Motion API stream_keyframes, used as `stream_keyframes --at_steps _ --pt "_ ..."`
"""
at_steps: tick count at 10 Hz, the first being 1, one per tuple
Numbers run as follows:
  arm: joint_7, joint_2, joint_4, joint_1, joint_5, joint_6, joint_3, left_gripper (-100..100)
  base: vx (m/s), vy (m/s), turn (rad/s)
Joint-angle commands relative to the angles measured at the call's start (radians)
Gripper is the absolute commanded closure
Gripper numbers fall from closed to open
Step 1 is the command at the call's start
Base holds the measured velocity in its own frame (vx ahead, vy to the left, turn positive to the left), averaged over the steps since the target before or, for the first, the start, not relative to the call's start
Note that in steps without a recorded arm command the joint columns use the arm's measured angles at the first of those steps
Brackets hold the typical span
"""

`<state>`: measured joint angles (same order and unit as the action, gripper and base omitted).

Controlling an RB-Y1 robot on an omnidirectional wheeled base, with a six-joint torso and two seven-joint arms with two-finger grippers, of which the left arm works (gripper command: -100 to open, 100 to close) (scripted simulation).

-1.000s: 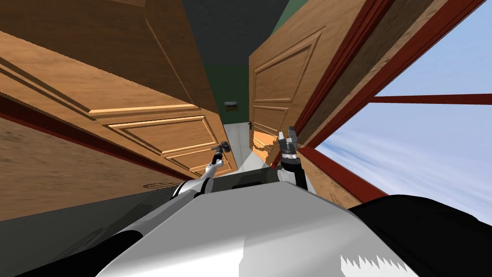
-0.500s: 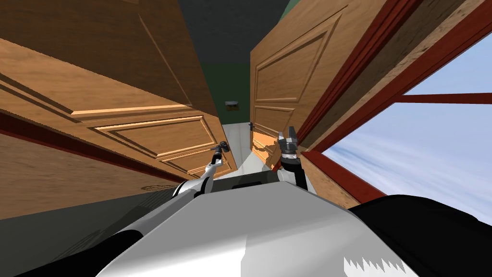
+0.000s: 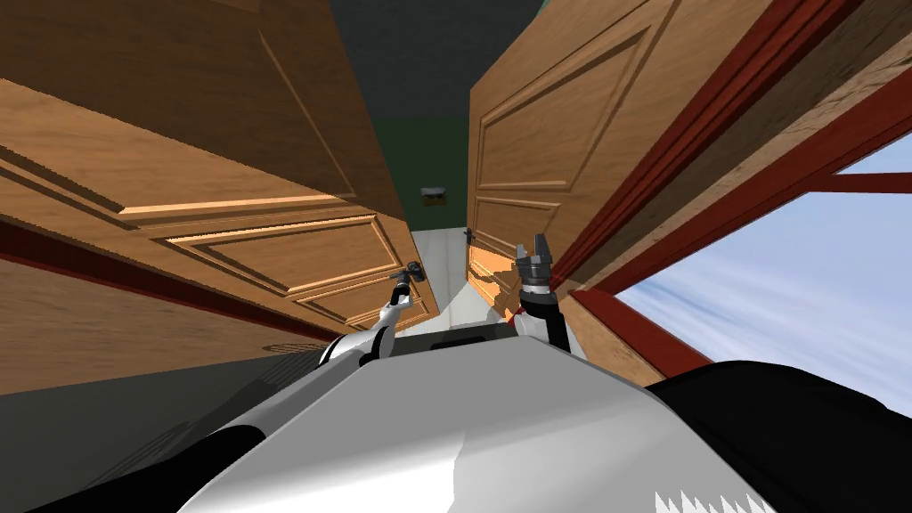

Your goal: Push the door open

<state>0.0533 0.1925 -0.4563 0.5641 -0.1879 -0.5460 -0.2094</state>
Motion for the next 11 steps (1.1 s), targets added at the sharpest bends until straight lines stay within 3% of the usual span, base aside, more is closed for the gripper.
stream_keyframes --at_steps 1,11 --pt "0.02 0.007 -0.021 -0.007 -0.009 0.006 -0.026 100 0.158 -0.066 0.088" --pt "0.099 0.007 0.001 -0.001 -0.044 -0.005 -0.119 100 0.17 -0.064 0.083"
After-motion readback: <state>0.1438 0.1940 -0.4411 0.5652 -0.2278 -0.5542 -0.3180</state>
